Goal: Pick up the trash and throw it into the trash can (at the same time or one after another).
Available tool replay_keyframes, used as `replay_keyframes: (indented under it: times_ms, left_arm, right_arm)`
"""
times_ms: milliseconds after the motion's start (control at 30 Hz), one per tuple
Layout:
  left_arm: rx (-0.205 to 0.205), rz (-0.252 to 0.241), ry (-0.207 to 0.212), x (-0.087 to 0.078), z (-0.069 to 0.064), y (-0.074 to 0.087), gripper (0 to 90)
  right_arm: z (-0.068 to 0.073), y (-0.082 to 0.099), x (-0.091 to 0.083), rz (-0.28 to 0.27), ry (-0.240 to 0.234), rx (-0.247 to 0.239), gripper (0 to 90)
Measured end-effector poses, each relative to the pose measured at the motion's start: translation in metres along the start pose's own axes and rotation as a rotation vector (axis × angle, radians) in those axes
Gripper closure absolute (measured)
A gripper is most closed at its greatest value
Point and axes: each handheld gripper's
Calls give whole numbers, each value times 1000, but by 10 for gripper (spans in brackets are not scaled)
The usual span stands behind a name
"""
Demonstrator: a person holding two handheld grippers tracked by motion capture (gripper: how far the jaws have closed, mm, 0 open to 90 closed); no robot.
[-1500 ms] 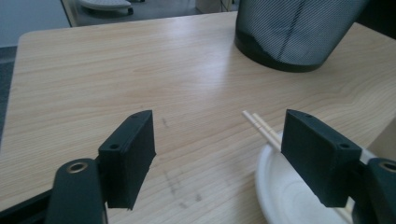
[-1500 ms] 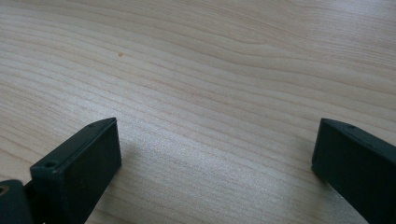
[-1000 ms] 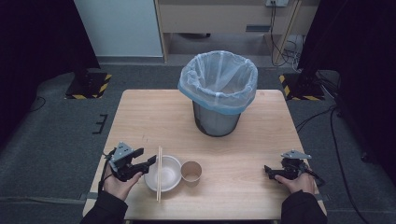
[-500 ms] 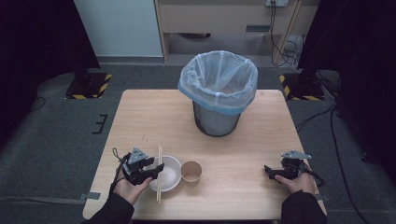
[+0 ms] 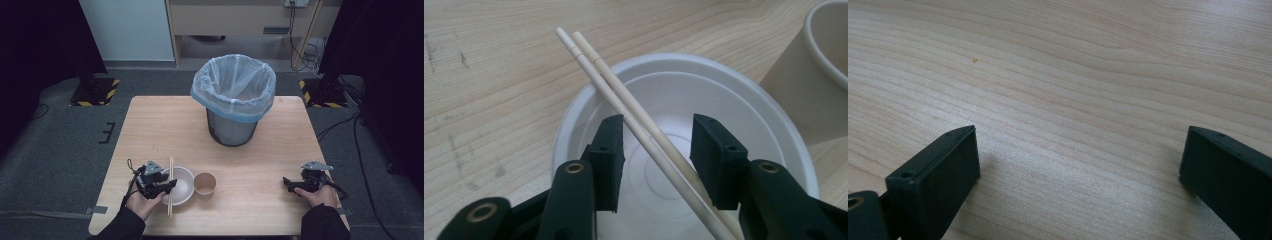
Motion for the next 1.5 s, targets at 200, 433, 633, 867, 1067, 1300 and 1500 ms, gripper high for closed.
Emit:
replay_keyframes:
  times_ms: [200, 433, 633, 867, 1067, 1300, 1500]
  left_arm:
    - [-10, 7, 3, 2, 2, 0, 605]
    - [-25, 14, 6, 3, 6, 0, 651]
    - [-27, 16, 10, 3, 7, -1, 709]
    - [-18, 46, 13, 10, 7, -3, 743]
    - [-14, 63, 14, 9, 6, -4, 793]
    - [-13, 54, 22, 7, 5, -5, 795]
    - [-8, 53, 30, 5, 4, -6, 796]
  right_arm:
    - [0, 0, 0, -2, -1, -2, 29]
    - [0, 0, 0, -2, -1, -2, 29]
    - [0, 0, 0, -1, -2, -3, 29]
    - [0, 0, 0, -1, -2, -3, 29]
    - [0, 0, 0, -1, -2, -3, 29]
    - [0, 0, 0, -1, -2, -3, 29]
    - [0, 0, 0, -1, -2, -3, 29]
Point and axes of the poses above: each handheld gripper's, and its own axes: x roughly forward along the jaws, y roughly out of its underside, z roughly to its left, and after that the axes turned 10 degrees about y, right-handed
